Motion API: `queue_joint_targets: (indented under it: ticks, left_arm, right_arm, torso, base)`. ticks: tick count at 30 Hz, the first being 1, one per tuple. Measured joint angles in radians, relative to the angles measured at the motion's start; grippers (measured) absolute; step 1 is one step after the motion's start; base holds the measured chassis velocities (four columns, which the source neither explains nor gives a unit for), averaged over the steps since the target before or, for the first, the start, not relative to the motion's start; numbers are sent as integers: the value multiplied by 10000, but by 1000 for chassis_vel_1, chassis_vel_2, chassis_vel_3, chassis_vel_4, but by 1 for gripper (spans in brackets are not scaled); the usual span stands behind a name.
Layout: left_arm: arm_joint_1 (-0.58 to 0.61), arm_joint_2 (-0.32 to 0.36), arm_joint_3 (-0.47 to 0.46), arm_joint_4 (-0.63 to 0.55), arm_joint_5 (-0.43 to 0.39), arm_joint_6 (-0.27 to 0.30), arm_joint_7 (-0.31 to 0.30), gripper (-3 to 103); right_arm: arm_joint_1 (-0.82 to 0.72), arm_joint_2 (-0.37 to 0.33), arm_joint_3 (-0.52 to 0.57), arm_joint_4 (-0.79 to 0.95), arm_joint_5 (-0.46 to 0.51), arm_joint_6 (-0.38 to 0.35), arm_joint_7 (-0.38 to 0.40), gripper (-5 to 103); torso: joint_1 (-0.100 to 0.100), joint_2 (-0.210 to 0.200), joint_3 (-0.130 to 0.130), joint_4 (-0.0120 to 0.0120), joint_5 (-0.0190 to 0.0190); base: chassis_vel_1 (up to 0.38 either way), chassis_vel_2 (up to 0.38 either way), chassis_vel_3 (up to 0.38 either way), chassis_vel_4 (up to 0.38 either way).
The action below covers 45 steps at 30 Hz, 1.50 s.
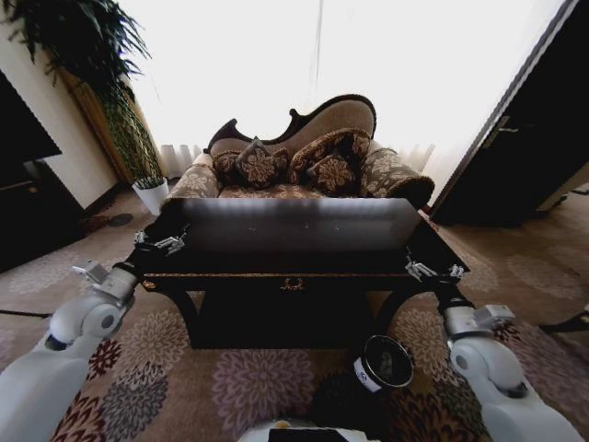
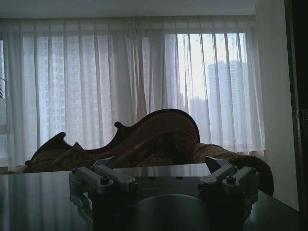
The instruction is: Move to the front of the table and place the trash on the table into the trash bin.
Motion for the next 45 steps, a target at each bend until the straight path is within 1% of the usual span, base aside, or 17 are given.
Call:
queue_joint_targets:
  ticks: [1,2,6,10,19,45]
  left_arm:
    - [0,0,0,0,0,0,0,100]
    - [0,0,0,0,0,0,0,100]
    - [0,0,0,0,0,0,1,100]
    - [0,0,0,0,0,0,1,100]
    - [0,0,0,0,0,0,1,100]
    - [0,0,0,0,0,0,1,100]
  right_arm:
    - [349,-213,-259,-304,76,-44,52,100]
    - [349,-213,-259,-304,76,-44,52,100]
    - [1059,-639,-880,-910,374,-81,145,100]
    - [1403,-866,-1151,-1100,511,-99,151,100]
    - [1731,-1216,-1284,-1095,685,-135,134,100]
    - [1756,-1287,-1239,-1043,746,-116,95,100]
  torso:
    - [0,0,0,0,2]
    - [0,0,0,0,2]
    - [-1,0,0,0,1]
    - [0,0,-1,0,0]
    - [0,0,-1,-1,-1]
    - [-1,2,-2,0,-1]
  base:
    - [0,0,0,0]
    - [0,0,0,0]
    - [0,0,0,0]
    - [0,0,0,0]
    - [0,0,0,0]
    - [0,0,0,0]
